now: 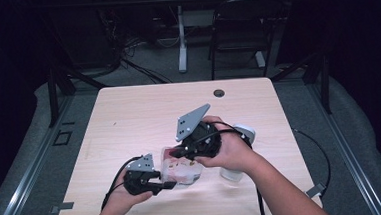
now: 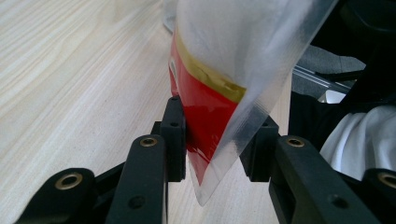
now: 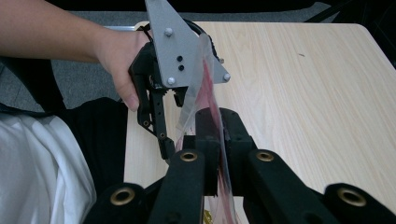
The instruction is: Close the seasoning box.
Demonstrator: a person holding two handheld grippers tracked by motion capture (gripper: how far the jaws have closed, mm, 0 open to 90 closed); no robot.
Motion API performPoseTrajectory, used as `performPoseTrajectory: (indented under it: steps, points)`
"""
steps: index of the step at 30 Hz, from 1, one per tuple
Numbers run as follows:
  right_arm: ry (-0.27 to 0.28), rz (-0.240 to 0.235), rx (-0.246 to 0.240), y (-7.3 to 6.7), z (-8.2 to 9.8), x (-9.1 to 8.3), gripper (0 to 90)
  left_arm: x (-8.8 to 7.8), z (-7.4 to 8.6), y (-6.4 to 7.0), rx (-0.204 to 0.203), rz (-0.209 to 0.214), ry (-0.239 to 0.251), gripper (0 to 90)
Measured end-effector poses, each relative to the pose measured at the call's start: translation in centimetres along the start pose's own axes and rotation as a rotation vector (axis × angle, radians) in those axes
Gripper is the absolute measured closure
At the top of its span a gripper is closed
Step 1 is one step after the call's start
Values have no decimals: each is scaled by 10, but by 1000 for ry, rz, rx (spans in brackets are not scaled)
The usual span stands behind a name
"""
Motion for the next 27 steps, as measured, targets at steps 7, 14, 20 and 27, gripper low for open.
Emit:
performPoseTrajectory:
  steps: [7,14,20,27]
  points:
    - [-9,6,4,2,2,-1,853,0,1,0,-5,-2,-10,678]
    - [-10,15,7,2,3,-4,835,0,1,-1,-8,9,-5,683]
    - [-9,32,11,3,5,-7,812,-1,1,-1,-12,1,-10,689]
    - [0,43,22,6,8,-11,796,-2,2,-2,-19,-7,-16,693]
Point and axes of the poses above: each handheld gripper's, and its own axes: x roughly forward along the jaws, z roughly out of its underside, y roughly to its right, the point moved 2 cm from there along x, roughly forward along the jaws, and after that the axes turned 10 degrees about z, right-handed, at the moved point
